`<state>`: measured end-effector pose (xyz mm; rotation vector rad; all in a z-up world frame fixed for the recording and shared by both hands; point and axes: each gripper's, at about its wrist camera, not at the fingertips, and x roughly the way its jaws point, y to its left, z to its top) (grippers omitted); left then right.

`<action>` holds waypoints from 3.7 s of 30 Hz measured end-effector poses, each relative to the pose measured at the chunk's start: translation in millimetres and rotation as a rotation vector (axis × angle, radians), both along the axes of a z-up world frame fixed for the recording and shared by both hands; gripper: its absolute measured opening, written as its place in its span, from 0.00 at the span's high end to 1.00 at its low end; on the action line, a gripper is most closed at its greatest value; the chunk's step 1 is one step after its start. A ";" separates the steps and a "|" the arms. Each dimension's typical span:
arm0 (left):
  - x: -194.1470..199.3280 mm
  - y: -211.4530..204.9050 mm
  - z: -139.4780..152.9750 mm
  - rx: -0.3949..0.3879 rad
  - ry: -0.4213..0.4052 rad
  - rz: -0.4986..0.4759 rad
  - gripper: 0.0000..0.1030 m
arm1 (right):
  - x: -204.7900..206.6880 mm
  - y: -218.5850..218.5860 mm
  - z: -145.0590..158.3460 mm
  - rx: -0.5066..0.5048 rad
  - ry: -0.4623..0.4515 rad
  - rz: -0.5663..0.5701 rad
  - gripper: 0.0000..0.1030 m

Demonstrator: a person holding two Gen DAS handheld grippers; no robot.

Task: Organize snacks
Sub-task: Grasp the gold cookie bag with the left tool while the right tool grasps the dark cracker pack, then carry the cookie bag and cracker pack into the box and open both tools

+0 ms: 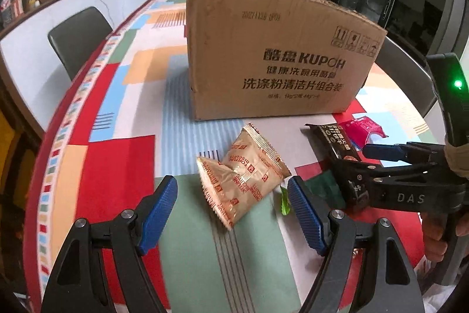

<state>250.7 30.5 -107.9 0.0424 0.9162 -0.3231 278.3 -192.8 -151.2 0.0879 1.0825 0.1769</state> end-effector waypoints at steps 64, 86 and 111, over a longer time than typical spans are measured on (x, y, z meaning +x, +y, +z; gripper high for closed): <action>-18.7 -30.2 68.1 -0.094 -0.116 0.002 0.70 | -16.6 -9.3 52.1 0.087 -0.173 0.011 0.51; 6.2 -53.9 167.7 -0.100 -0.400 -0.040 0.70 | 4.5 -35.5 153.5 0.081 -0.440 -0.031 0.51; 107.9 -49.8 158.4 -0.058 -0.292 0.010 0.70 | 112.4 -22.6 164.1 0.038 -0.383 0.004 0.51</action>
